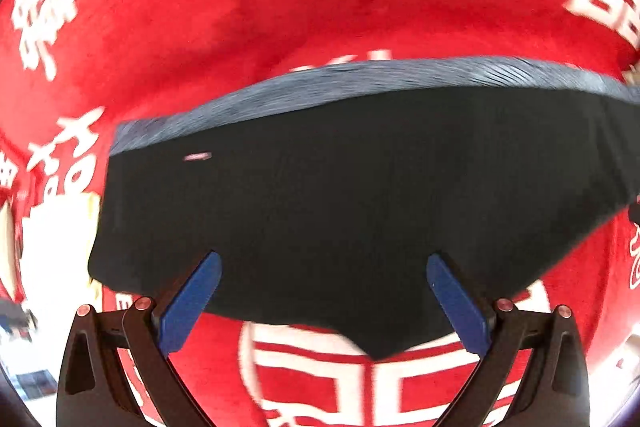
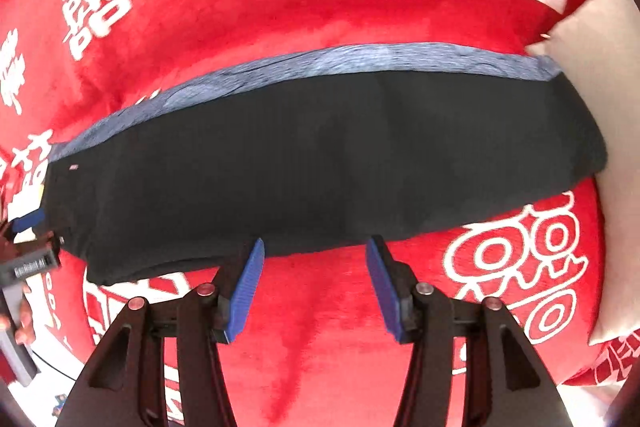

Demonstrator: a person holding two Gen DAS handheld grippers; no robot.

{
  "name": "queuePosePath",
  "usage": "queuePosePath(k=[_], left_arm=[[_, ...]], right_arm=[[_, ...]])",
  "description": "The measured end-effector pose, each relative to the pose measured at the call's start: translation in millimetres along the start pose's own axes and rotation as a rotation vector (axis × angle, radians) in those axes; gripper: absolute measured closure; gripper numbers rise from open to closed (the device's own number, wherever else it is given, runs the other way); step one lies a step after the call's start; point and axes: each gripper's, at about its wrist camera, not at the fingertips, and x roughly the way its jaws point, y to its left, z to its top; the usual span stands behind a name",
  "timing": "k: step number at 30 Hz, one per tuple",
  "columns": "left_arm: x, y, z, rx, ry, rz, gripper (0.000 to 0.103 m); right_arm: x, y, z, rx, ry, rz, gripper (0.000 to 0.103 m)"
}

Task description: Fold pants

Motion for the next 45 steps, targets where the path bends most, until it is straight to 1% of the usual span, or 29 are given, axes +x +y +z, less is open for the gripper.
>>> queuePosePath(k=[4,5,6,7,10,15,17,18,20,24,27,28,30,32,33,38,40,42,43,45], left_arm=[[-3.9,-31.7,5.2,0.032,0.004,-0.011,0.0],[-3.5,-36.9,7.5,0.032,0.008,-0.01,0.0],[-3.0,-39.1,9.3,0.03,0.011,-0.009,0.0],[-2.4,-42.7,11.3,0.03,0.014,-0.008,0.0],[-3.4,-54.6,14.6,0.038,0.019,-0.002,0.0],[1.3,-69.3,19.8,0.065,0.033,0.014,0.0],[3.6,-75.5,21.3,0.071,0.041,0.019,0.0],[4.9,-78.9,21.9,0.075,0.046,0.021,0.0],[7.0,-83.4,22.7,0.079,0.053,0.025,0.0],[8.5,-94.5,24.5,0.093,0.063,0.036,0.0],[6.4,-102.8,26.4,0.104,0.065,0.038,0.0],[5.3,-105.2,27.1,0.107,0.063,0.038,0.0],[3.4,-110.9,28.7,0.12,0.059,0.038,0.0],[1.8,-115.9,30.2,0.13,0.057,0.037,0.0],[1.5,-119.3,31.3,0.136,0.057,0.038,0.0],[-1.8,-134.1,34.6,0.165,0.05,0.034,0.0],[-3.4,-140.2,35.6,0.177,0.049,0.033,0.0],[-4.8,-147.0,36.8,0.189,0.047,0.035,0.0],[-5.8,-149.9,37.5,0.194,0.045,0.035,0.0],[-7.2,-155.0,38.9,0.201,0.043,0.034,0.0]], right_arm=[[-4.3,-22.7,9.4,0.028,-0.027,-0.007,0.047],[-5.0,-28.4,12.9,0.03,-0.033,-0.005,0.051],[-3.0,-31.9,17.2,0.031,-0.038,-0.001,0.064],[-1.8,-38.0,21.6,0.035,-0.039,0.0,0.068],[9.8,-53.3,40.8,0.066,-0.052,-0.022,0.068],[20.9,-93.0,70.8,0.113,-0.083,-0.12,0.068],[29.0,-106.1,79.0,0.125,-0.078,-0.148,0.068],[35.8,-115.6,82.1,0.133,-0.061,-0.161,0.068],[41.7,-128.0,85.0,0.14,-0.057,-0.16,0.069],[40.5,-135.6,93.3,0.116,-0.073,-0.17,0.068],[34.5,-145.9,95.6,0.16,-0.077,-0.137,0.068],[28.9,-151.5,94.0,0.179,-0.082,-0.122,0.066],[17.5,-165.9,87.8,0.218,-0.091,-0.085,0.066],[4.5,-178.2,78.4,0.268,-0.105,-0.021,0.066],[0.0,-181.2,74.1,0.283,-0.111,-0.004,0.066],[-22.4,-194.8,39.4,0.387,-0.139,0.137,0.064],[-24.0,-197.6,22.1,0.449,-0.142,0.213,0.057],[-19.8,-197.3,9.3,0.516,-0.142,0.279,0.053],[-13.8,-192.0,5.9,0.536,-0.145,0.297,0.051],[-11.8,-194.8,-6.4,0.583,-0.149,0.332,0.05]])
